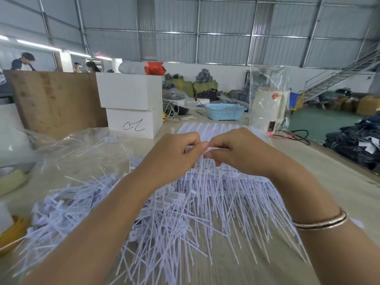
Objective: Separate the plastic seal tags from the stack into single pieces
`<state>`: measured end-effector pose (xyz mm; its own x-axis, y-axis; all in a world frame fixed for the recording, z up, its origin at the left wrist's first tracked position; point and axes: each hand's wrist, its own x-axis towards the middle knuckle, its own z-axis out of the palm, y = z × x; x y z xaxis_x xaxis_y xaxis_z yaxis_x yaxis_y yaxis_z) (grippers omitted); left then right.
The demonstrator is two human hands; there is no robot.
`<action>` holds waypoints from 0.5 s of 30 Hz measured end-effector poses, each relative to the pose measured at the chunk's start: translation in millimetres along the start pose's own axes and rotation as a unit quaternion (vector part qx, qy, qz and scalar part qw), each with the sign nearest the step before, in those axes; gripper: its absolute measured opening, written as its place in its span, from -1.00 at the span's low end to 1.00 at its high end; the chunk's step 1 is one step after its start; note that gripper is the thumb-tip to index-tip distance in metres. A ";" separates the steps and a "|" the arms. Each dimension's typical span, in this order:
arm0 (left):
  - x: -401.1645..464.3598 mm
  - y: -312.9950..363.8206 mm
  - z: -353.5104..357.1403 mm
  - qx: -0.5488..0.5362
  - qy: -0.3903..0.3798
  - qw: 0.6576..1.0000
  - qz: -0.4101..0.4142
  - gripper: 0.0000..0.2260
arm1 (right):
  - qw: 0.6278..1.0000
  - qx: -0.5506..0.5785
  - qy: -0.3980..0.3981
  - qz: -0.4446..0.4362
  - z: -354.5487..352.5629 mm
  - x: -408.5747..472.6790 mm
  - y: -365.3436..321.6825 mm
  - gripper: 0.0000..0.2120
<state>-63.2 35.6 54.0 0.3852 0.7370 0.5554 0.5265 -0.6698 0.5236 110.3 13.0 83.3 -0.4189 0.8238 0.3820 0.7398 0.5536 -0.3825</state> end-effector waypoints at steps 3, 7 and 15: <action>2.1 -0.3 -0.9 -0.044 0.006 0.999 -0.025 -0.67 | 0.999 -0.007 0.035 -0.014 1.1 0.3 1.0 -0.75; 4.4 -1.7 -6.3 -0.171 -0.014 0.983 -0.072 -0.69 | 0.994 -0.016 0.087 -0.071 2.4 1.2 0.3 -0.76; 10.1 -12.0 -14.3 -0.443 0.016 0.874 -0.198 -0.68 | 0.981 -0.056 0.141 -0.117 -6.5 -2.9 -6.0 -0.85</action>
<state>-76.5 49.8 62.5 0.2764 0.9337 0.2276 -0.1862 -0.1804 0.9658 110.5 6.5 90.0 -0.4329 0.6002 0.6726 0.7002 0.6938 -0.1684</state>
